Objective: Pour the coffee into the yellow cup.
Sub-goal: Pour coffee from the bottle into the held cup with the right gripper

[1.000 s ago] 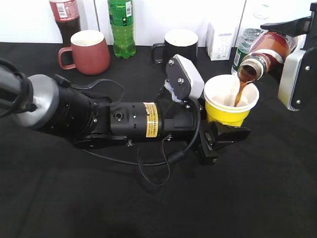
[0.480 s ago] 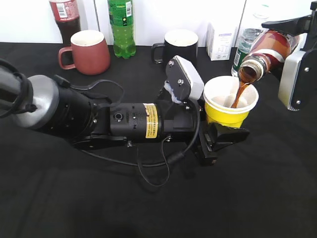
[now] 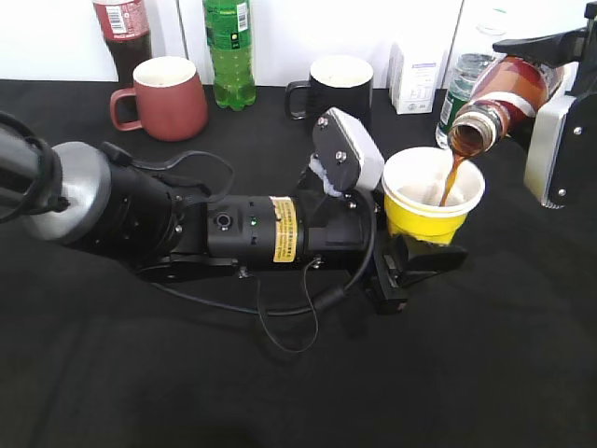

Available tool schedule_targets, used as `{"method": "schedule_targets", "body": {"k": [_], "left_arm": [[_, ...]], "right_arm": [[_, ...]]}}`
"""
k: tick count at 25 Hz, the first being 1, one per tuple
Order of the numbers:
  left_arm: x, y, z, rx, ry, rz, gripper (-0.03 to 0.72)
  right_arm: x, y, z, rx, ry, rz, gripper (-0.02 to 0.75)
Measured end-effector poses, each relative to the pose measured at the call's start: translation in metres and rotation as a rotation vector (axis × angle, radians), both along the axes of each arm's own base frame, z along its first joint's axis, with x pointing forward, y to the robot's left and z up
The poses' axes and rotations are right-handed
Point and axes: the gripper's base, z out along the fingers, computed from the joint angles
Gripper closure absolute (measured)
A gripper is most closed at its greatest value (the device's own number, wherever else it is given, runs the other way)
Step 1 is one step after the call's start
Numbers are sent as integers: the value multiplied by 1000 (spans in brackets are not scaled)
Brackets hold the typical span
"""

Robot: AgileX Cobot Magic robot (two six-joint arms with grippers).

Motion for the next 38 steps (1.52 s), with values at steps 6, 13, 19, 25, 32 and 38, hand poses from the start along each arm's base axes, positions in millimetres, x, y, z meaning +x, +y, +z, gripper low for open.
{"method": "schedule_targets", "body": {"k": [6,13,19,25,32,38], "left_arm": [[-1,1,-3,34,-9,-15,239],[-1,1,-3,36,-10,-17,239],[-1,1,-3,37,-10,-16,239],[-1,1,-3,40,-11,-17,239],[-1,1,-4,41,-10,-18,239],[-2,1,-4,41,-9,-17,239]], "right_arm": [[0,0,0,-2,-2,0,195],[0,0,0,-29,-22,6,195],[0,0,0,-34,-26,7,195],[0,0,0,-52,-40,10,195],[0,0,0,-68,-53,13,195],[-3,4,-2,118,114,31,195]]}}
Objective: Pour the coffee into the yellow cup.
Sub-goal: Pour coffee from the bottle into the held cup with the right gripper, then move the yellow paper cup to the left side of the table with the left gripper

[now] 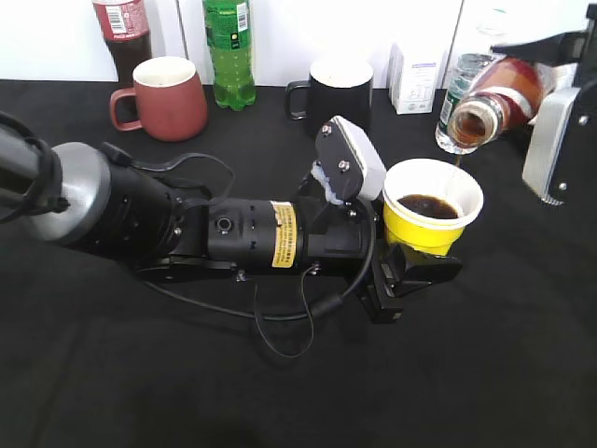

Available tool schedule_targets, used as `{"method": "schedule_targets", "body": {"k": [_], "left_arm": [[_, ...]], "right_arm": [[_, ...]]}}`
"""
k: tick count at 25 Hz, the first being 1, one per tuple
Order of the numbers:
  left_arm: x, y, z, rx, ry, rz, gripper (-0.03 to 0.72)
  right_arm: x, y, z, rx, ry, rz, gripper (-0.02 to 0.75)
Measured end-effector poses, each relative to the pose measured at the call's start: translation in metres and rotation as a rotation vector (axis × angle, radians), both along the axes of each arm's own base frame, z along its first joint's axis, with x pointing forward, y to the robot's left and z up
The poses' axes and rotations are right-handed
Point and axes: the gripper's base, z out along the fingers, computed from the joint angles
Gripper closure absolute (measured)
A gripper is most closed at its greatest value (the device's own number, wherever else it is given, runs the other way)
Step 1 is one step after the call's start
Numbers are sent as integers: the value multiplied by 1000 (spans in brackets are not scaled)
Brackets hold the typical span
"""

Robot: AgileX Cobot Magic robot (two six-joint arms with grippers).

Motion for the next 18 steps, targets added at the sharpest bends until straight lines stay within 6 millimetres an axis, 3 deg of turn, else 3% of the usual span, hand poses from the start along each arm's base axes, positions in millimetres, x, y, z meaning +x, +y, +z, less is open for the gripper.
{"method": "schedule_targets", "body": {"k": [3,10,18], "left_arm": [[-1,0,1,-8,1,-5,239],[12,10,1,-13,0,33,239],[79,82,1,-13,-1,278,239]], "right_arm": [[-3,3,-2,177,182,0,195],[-3,3,-2,821,739,-163,195],[-3,3,-2,886,795,-180,195]]}}
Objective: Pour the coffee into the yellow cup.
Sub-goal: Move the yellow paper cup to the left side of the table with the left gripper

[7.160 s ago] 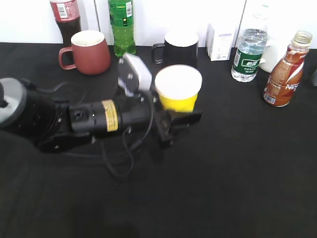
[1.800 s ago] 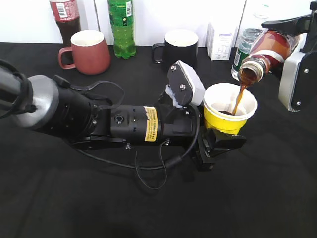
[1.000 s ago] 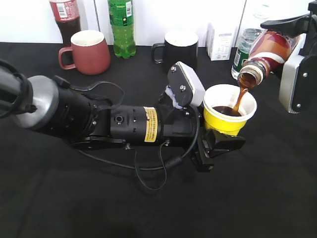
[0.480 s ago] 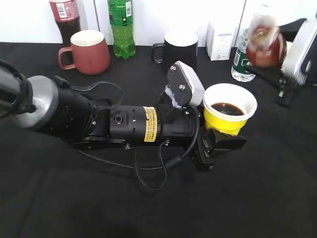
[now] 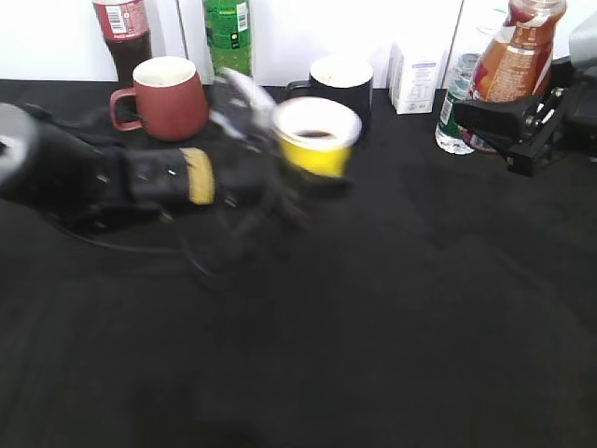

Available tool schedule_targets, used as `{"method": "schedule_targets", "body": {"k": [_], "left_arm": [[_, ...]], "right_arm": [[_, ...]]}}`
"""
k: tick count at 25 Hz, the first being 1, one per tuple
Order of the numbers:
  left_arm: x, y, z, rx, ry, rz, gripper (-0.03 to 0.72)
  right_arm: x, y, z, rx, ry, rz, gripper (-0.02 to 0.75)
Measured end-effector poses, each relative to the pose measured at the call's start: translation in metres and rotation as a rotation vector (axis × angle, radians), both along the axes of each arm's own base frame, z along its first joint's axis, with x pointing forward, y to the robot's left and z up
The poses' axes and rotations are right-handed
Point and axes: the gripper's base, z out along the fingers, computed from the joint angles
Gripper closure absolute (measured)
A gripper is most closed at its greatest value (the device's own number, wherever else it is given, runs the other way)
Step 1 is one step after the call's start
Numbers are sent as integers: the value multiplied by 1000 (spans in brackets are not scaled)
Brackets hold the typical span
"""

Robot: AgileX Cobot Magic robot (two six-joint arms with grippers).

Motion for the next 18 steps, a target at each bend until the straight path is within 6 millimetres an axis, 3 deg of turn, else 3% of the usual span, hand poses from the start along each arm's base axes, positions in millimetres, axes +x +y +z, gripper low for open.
{"method": "schedule_targets", "body": {"k": [5,8,18], "left_arm": [[27,43,-2,20,8,133,240],[37,61,-15,31,41,189,240],[57,77,-51,-68,2,411,241]], "right_arm": [[0,0,0,1,0,0,195],[0,0,0,2,0,0,195],[0,0,0,2,1,-1,195]]}}
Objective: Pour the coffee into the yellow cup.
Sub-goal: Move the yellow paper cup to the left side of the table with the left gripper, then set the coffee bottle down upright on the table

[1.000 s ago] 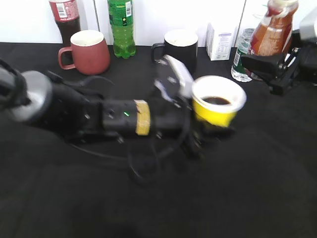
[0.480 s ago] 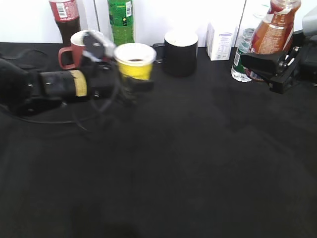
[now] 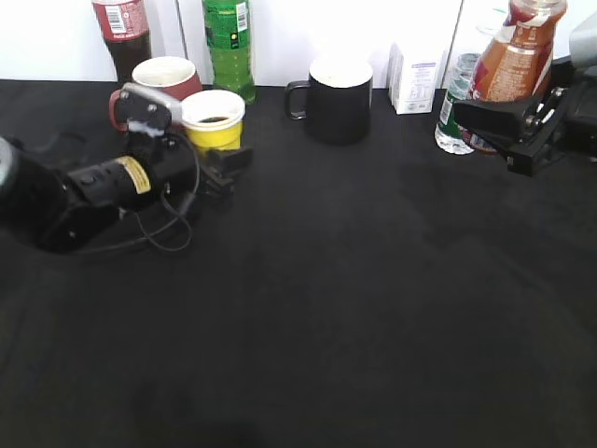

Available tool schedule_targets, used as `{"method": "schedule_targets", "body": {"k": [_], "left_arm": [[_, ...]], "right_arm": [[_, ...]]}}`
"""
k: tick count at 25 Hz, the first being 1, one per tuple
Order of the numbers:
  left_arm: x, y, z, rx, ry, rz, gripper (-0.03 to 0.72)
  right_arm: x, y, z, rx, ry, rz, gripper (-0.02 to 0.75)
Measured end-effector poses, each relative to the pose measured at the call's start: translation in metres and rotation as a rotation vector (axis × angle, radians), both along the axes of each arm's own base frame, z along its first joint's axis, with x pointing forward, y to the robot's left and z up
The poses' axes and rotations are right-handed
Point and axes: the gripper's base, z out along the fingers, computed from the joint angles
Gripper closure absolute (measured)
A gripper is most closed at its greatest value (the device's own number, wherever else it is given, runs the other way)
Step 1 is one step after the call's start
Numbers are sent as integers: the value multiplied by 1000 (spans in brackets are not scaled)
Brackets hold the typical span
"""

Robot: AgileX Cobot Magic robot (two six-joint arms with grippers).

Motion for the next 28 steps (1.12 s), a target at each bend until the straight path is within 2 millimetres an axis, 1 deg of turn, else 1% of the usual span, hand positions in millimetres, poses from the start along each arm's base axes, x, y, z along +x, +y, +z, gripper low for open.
{"method": "schedule_targets", "body": {"k": [1,8,9,11,12,16,18,22,25,28], "left_arm": [[0,0,-3,-7,0,1,241],[0,0,-4,-1,2,3,232],[0,0,-4,2,4,4,209],[0,1,-5,10,12,6,116],[0,1,-5,12,12,5,88],[0,1,-3,26,22,12,70],[-6,6,-1,15,45,51,70],[-18,15,-3,-14,54,69,70],[-33,26,1,-11,76,90,72],[-54,37,9,-1,114,120,77]], "right_arm": [[0,0,0,0,0,0,195],[0,0,0,0,0,0,195],[0,0,0,0,0,0,195],[0,0,0,0,0,0,195],[0,0,0,0,0,0,195],[0,0,0,0,0,0,195],[0,0,0,0,0,0,195],[0,0,0,1,-1,1,195],[0,0,0,1,-1,0,195],[2,-2,2,33,0,-32,195]]}}
